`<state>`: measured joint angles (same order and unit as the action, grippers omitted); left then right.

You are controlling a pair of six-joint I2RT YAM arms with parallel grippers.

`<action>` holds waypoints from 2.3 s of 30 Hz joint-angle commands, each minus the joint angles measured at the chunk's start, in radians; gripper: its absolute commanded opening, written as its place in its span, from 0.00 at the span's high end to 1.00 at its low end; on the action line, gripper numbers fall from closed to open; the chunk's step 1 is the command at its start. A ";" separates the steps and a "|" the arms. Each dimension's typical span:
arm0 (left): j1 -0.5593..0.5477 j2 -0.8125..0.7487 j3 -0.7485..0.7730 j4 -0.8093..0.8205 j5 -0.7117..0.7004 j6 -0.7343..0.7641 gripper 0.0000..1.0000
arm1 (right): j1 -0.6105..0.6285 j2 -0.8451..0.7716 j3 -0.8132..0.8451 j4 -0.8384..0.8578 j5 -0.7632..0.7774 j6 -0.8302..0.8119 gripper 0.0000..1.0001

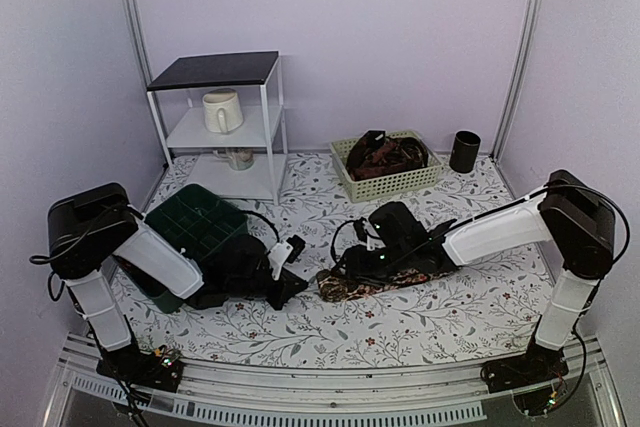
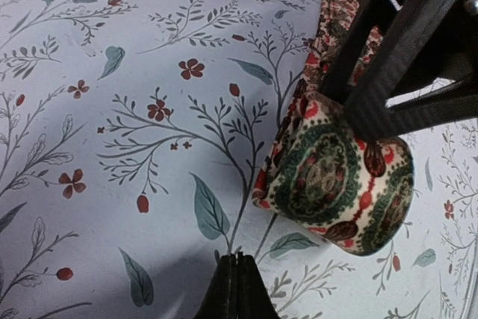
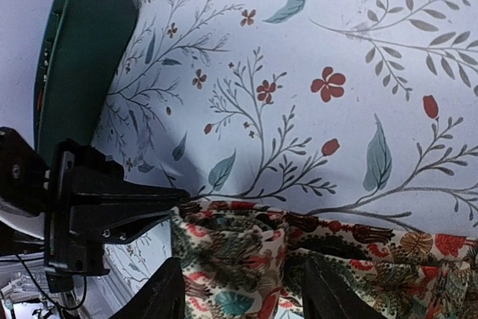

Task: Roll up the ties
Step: Roll the tie at the center of the board.

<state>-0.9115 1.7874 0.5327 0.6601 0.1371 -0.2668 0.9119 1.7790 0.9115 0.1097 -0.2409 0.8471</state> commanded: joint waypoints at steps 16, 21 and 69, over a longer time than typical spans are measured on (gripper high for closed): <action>-0.022 0.097 0.055 0.046 0.105 0.042 1.00 | 0.004 0.028 -0.039 -0.055 0.082 -0.033 0.64; -0.024 0.134 0.112 0.072 0.184 0.045 1.00 | 0.001 0.006 -0.059 -0.049 0.090 -0.026 0.64; -0.053 0.170 0.288 -0.004 0.236 0.044 1.00 | -0.038 -0.088 -0.158 -0.004 0.126 -0.036 0.82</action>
<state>-0.9527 1.9293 0.7963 0.6956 0.3573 -0.2520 0.8894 1.7309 0.7914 0.0788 -0.1062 0.8204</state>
